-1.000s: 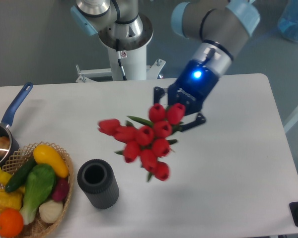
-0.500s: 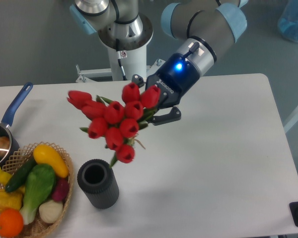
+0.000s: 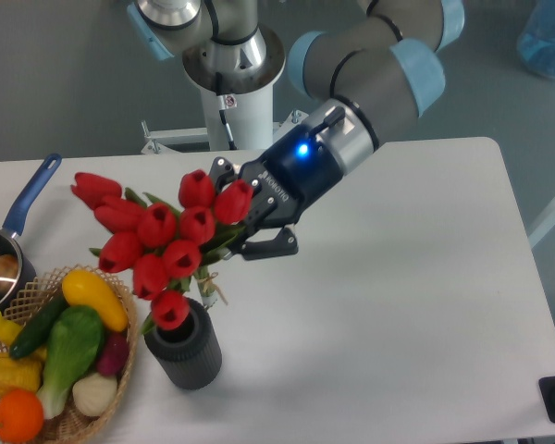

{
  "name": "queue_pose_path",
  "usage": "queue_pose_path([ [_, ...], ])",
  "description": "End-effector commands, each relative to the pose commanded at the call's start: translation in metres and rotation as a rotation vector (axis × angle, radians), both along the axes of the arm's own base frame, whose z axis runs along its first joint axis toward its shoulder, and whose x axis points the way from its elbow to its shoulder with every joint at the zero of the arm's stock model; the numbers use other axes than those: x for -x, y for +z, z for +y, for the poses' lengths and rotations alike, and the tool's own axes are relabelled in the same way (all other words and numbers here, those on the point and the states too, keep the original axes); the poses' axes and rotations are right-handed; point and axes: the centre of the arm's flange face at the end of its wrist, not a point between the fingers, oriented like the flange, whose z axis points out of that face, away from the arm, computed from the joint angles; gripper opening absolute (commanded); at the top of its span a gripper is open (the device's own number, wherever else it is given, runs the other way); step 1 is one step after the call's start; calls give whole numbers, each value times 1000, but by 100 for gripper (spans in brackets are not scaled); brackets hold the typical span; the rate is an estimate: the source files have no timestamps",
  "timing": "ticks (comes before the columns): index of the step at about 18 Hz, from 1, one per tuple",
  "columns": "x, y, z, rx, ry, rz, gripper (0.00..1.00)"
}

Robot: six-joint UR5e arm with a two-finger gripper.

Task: Insert the flowers into the vase
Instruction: 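Lower the tulip stems down into the black vase opening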

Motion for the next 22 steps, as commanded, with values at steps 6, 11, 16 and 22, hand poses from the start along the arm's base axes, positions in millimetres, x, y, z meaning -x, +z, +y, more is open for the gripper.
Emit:
queue_pose_path([
  [6, -10, -8, 12, 6, -26, -9, 0],
  [11, -16, -19, 22, 17, -44, -24, 0],
  [16, -18, -30, 29, 27, -55, -35, 0],
  [22, -19, -41, 35, 37, -65, -51, 0],
])
